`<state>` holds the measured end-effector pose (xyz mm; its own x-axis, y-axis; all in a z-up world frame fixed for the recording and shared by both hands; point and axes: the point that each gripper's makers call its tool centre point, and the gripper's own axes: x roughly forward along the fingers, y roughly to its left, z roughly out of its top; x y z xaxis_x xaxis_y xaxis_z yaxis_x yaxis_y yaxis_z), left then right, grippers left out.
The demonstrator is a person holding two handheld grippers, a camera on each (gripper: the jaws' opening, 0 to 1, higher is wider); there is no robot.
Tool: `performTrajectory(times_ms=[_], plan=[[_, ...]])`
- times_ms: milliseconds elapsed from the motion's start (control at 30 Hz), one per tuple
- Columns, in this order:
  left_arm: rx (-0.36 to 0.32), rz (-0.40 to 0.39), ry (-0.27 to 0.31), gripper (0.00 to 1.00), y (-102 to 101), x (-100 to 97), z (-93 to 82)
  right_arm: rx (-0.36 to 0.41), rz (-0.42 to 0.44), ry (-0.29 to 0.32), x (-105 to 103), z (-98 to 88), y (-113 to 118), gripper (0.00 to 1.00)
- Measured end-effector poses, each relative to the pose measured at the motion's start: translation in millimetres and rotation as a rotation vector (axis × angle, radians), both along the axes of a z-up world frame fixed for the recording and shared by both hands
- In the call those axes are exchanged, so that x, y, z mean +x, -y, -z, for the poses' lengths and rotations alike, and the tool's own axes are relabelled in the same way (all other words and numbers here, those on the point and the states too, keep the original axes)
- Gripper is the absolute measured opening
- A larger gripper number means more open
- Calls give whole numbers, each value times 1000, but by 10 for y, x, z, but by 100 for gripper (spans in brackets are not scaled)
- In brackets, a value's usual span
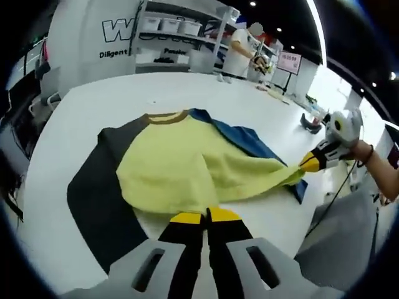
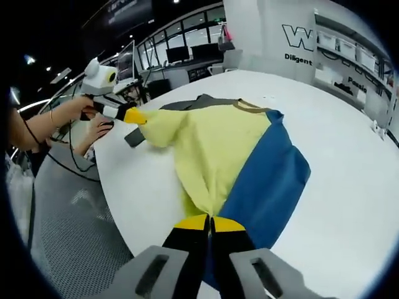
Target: Fold the garment on the visible template until the final outline fits inside the template.
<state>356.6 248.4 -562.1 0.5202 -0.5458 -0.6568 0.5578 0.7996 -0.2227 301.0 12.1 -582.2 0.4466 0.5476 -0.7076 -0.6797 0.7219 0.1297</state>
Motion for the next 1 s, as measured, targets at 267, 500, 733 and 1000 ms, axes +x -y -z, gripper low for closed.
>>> performTrajectory(times_ms=[267, 500, 733, 1000], plan=[[78, 40, -79, 0, -280, -306, -24, -54, -51, 12, -171, -27, 100, 0], [106, -43, -182, 0, -664, -340, 122, -95, -49, 30, -180, 14, 158, 0], [86, -162, -281, 0, -732, -354, 398, -131, -109, -32, -309, 291, 88, 0], [146, -161, -235, 11, -829, -404, 584, -152, -75, -52, -334, 519, 107, 0]])
